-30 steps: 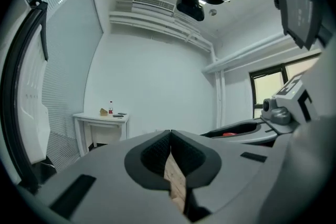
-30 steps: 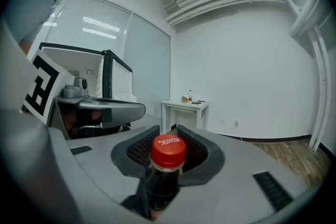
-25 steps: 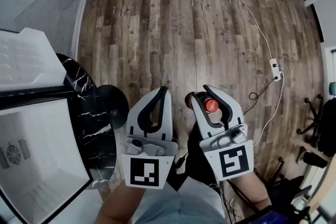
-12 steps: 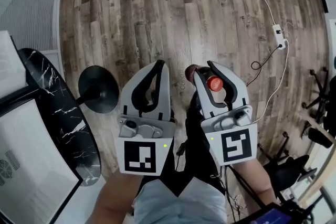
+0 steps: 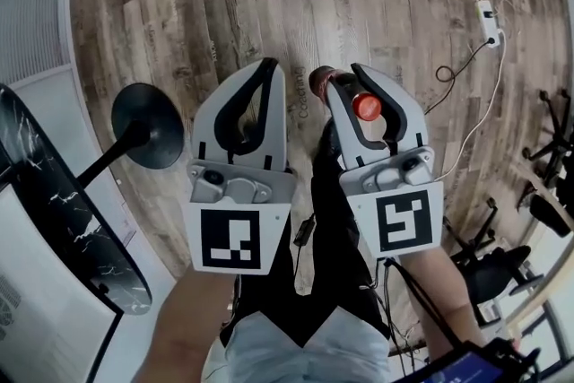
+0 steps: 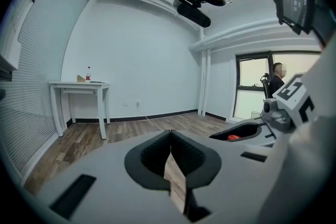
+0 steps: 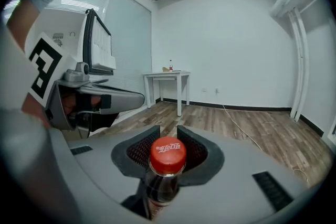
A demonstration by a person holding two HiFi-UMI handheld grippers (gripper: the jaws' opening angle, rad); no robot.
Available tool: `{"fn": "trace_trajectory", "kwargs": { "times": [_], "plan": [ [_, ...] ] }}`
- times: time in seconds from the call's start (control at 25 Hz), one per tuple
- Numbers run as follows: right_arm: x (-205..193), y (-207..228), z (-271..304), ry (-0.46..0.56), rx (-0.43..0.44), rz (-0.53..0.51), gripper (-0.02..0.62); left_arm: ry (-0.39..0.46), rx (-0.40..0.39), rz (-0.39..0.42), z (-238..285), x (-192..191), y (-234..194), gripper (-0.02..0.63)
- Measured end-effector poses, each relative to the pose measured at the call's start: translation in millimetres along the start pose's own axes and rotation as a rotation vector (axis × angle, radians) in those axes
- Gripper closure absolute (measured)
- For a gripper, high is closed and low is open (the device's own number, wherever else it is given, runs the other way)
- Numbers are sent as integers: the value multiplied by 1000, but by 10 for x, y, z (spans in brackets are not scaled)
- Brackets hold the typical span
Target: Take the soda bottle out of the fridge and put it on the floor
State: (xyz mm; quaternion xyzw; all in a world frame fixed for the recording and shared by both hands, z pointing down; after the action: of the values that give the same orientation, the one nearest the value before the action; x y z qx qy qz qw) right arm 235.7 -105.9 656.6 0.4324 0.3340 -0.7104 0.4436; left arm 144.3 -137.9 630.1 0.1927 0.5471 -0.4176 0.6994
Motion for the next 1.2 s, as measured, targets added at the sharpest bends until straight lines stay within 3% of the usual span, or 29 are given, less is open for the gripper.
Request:
{"fn": "trace_trajectory", "kwargs": {
  "times": [0.6, 1.04, 1.2],
  "plan": [
    [-1381, -113, 514, -84, 11, 0, 491, -96, -61, 5, 396, -1477, -155, 589],
    [-2115, -116, 747, -121, 12, 2, 492, -145, -77, 36, 631, -2226, -307, 589],
    [-2315, -96, 808, -127, 6, -4, 492, -167, -66, 9, 704, -2499, -375, 589]
  ]
}}
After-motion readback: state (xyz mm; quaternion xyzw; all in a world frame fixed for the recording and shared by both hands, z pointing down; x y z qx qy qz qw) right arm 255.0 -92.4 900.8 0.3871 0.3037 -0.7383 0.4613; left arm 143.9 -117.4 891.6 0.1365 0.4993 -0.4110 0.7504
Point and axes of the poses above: the fingertips, and each gripper's own axes: z forward along the fingers, y to its right, x out of its top, the point moved 3 cm from there along -z, backward along the fingers, and after that the axes turned 8 degrees about -z, right-handed, at the moved point
